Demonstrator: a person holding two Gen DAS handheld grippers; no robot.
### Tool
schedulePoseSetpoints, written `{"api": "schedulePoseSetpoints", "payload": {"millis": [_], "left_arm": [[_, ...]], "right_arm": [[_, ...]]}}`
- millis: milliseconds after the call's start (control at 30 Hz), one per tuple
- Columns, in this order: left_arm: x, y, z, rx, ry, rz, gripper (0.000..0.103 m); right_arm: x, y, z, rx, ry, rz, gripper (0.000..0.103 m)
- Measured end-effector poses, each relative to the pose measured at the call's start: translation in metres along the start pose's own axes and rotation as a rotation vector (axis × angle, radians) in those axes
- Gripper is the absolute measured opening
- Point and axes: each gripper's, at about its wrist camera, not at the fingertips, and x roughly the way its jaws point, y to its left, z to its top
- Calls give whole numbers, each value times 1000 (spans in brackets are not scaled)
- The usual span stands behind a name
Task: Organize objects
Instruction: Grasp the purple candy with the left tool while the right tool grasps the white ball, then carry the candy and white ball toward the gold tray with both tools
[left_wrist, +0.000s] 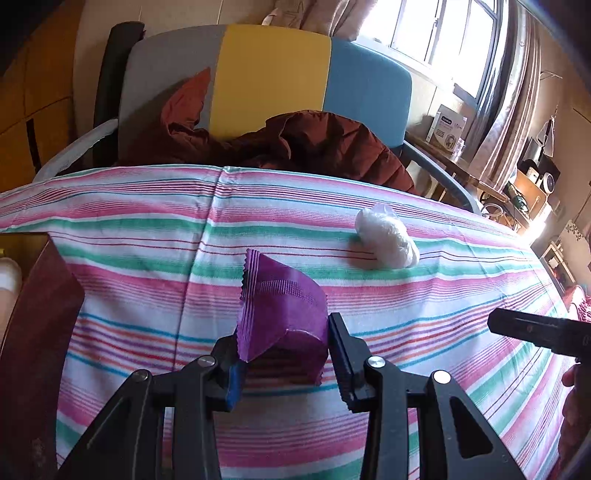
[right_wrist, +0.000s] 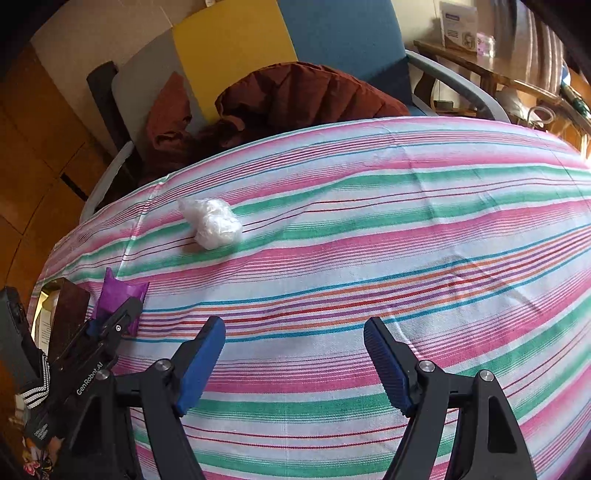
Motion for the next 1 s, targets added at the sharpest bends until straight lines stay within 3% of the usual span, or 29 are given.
{"api": "schedulePoseSetpoints", "payload": {"millis": [200, 300, 433, 533, 600, 767, 1000], "left_arm": [[-7, 26, -10, -87, -3, 2, 38], [-4, 30, -11, -111, 2, -16, 38], [-4, 33, -12, -128, 3, -41, 37], [-3, 36, -14, -142, 3, -60, 37], [-2, 37, -14, -147, 3, -69, 37], [1, 38, -14, -155, 0, -85, 37], [3, 39, -14, -162, -3, -96, 37]], "right_arm": [[-9, 28, -3, -92, -114, 19, 78], [1, 47, 9, -150, -100, 33, 78], [20, 74, 36, -255, -149, 9, 78], [48, 80, 52, -256, -145, 18, 77], [67, 84, 58, -257, -123, 4, 72], [95, 80, 55, -227, -116, -12, 38], [74, 77, 40, -195, -175, 35, 34]]}}
